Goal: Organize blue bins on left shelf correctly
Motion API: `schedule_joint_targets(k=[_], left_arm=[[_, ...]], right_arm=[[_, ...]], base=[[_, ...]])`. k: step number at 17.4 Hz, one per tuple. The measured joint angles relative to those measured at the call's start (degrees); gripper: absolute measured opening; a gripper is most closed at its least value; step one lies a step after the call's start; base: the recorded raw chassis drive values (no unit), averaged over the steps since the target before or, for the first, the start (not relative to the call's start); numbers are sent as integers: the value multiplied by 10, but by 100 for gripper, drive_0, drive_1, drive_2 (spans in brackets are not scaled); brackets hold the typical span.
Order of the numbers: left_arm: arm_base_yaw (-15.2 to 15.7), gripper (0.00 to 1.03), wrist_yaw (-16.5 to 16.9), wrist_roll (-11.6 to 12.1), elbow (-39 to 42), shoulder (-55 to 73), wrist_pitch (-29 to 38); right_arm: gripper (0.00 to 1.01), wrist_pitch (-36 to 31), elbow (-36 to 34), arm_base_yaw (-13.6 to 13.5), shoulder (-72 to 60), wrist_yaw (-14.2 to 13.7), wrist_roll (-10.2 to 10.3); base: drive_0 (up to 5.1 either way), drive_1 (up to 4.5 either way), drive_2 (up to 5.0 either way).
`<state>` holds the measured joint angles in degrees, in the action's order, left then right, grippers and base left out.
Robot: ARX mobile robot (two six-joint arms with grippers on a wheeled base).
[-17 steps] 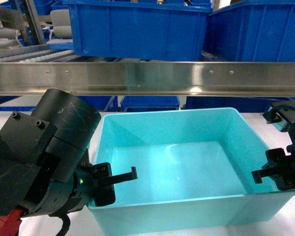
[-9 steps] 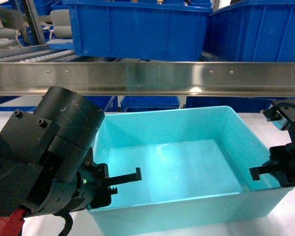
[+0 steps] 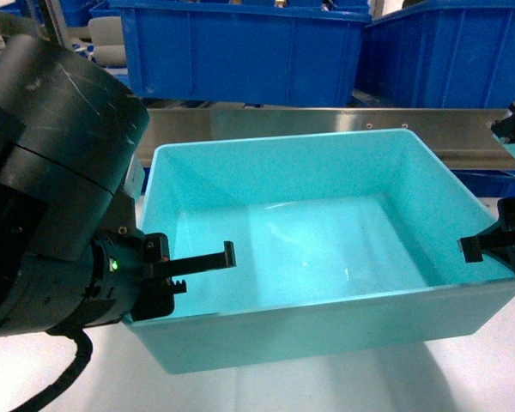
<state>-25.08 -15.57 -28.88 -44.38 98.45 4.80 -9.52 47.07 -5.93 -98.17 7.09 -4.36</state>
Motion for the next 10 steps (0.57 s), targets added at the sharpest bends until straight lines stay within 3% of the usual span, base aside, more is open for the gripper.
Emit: schedule_joint_targets(k=[2,4,10], left_arm=[[-6,2,-9,0,0,-31,-20],[-9,2,-18,0,-2,-75,-17],[-10,2,-18,2,-3,-74,-23]], right_arm=[[2,15,0,2,27,6,0],[2,-19,-6,11,75,22,-7],[2,-14,-9,11,74,22,-8]], base=[[0,0,0],[0,0,0],[0,0,0]])
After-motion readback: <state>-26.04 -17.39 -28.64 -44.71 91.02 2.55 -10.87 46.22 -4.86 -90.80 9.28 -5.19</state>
